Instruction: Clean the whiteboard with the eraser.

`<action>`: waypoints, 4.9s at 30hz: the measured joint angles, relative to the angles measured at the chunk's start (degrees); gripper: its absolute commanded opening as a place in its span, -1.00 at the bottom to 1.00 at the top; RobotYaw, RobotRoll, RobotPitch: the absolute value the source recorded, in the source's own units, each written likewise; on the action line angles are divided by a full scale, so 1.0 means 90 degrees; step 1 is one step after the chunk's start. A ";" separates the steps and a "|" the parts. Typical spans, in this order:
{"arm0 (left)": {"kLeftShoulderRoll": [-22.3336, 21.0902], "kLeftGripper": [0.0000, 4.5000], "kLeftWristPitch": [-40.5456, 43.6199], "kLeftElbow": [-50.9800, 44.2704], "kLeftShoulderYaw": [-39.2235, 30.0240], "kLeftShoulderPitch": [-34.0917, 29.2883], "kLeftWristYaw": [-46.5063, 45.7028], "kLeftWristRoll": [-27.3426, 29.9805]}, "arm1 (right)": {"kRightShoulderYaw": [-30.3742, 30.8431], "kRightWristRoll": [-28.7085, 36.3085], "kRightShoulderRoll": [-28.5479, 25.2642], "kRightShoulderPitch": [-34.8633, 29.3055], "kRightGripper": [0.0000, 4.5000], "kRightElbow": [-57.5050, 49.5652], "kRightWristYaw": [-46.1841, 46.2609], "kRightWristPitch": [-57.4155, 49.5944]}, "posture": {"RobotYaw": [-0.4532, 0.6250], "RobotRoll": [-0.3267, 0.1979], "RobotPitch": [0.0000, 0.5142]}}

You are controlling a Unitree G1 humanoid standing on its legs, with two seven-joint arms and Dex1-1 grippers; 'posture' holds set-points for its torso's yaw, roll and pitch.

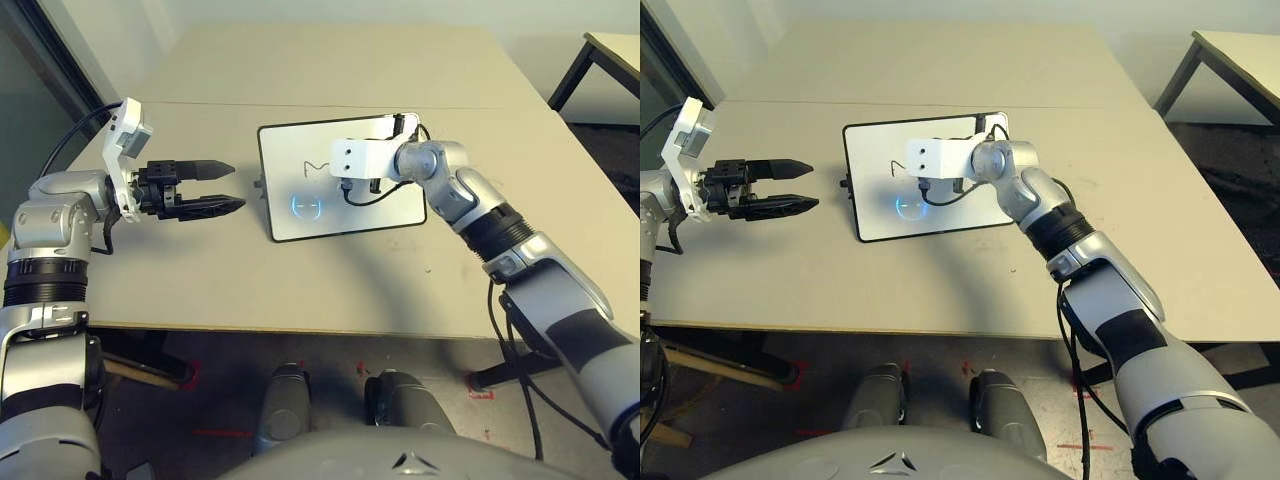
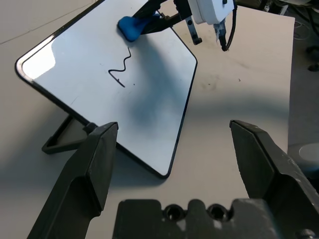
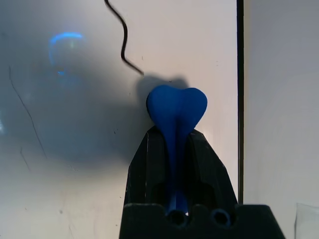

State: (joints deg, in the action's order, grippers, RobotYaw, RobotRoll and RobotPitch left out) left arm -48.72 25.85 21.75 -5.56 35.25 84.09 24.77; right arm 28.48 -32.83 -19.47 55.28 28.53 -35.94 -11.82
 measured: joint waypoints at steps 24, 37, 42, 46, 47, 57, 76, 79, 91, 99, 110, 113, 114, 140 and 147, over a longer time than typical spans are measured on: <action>0.0071 1.00 -0.0069 0.0191 0.0171 0.0229 0.0031 -0.0015 | -0.0278 0.0052 -0.0651 -0.0632 -0.85 -0.0904 -0.0337 -0.0570 | 0.29 0.25 -0.88; -0.0027 1.00 -0.0006 -0.0021 0.0071 -0.0140 0.0016 0.0012 | -0.0246 -0.0015 -0.0067 -0.0149 -0.85 -0.0160 0.0004 -0.0285 | 0.36 0.25 -0.88; -0.0030 1.00 0.0051 -0.0072 -0.0019 -0.0255 -0.0001 0.0026 | -0.0246 -0.0018 0.0031 0.0001 -0.85 0.0005 0.0076 -0.0173 | 0.36 0.25 -0.89; -0.0038 1.00 0.0071 -0.0100 -0.0050 -0.0264 -0.0005 0.0027 | -0.0250 0.0036 0.0043 -0.0044 -0.85 -0.0199 -0.0105 -0.0249 | 0.36 0.25 -0.89; -0.0042 1.00 0.0071 -0.0100 -0.0054 -0.0265 -0.0005 0.0027 | -0.0250 0.0060 0.0043 -0.0088 -0.85 -0.0313 -0.0179 -0.0284 | 0.35 0.25 -0.88; -0.0169 1.00 0.0081 -0.0109 -0.0068 -0.0396 0.0029 0.0026 | -0.0165 0.0072 0.0023 -0.1016 -0.85 -0.1874 -0.0752 -0.0904 | 0.33 0.25 -0.87; -0.0235 1.00 0.0178 -0.0398 -0.0141 -0.0746 -0.0016 0.0109 | 0.0291 -0.0374 0.0779 -0.0408 -0.85 -0.0632 0.0011 -0.0230 | 0.39 0.25 -0.88; -0.0235 1.00 0.0195 -0.0405 -0.0145 -0.0746 -0.0065 0.0110 | 0.0373 -0.0382 0.0893 -0.0318 -0.85 -0.0526 0.0017 -0.0160 | 0.39 0.25 -0.89; -0.0235 1.00 0.0213 -0.0442 -0.0145 -0.0743 -0.0083 0.0116 | 0.0442 -0.0372 0.0745 -0.0223 -0.85 -0.0447 0.0003 -0.0045 | 0.36 0.25 -0.87; -0.0221 1.00 0.0212 -0.0394 -0.0124 -0.0639 -0.0082 0.0114 | 0.0243 -0.0365 0.0047 -0.0314 -0.85 -0.0762 -0.0119 -0.0203 | 0.32 0.25 -0.86; -0.0196 1.00 0.0182 -0.0316 -0.0050 -0.0490 -0.0078 0.0110 | 0.0263 -0.0378 0.0170 -0.0422 -0.85 -0.0916 -0.0140 -0.0289 | 0.34 0.25 -0.86; -0.0199 1.00 0.0184 -0.0319 -0.0049 -0.0498 -0.0077 0.0111 | 0.0352 -0.0386 0.0478 -0.0411 -0.85 -0.0861 -0.0139 -0.0279 | 0.34 0.25 -0.86; -0.0199 1.00 0.0185 -0.0322 -0.0049 -0.0500 -0.0077 0.0111 | 0.0408 -0.0389 0.0570 -0.0399 -0.85 -0.0841 -0.0138 -0.0267 | 0.34 0.25 -0.86; -0.0217 1.00 0.0391 -0.0609 -0.0133 -0.0738 -0.0206 0.0234 | 0.0781 -0.0644 0.1296 0.0177 -0.85 0.0156 0.0205 0.0345 | 0.39 0.25 -0.87; -0.0217 1.00 0.0391 -0.0609 -0.0131 -0.0737 -0.0211 0.0236 | 0.0808 -0.0650 0.1235 0.0114 -0.85 0.0061 -0.0009 0.0420 | 0.38 0.25 -0.87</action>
State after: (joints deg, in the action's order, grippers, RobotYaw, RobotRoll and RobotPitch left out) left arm -50.67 29.37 16.27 -6.74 28.62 82.19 26.89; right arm 35.75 -38.68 -8.35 56.30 29.08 -36.02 -8.04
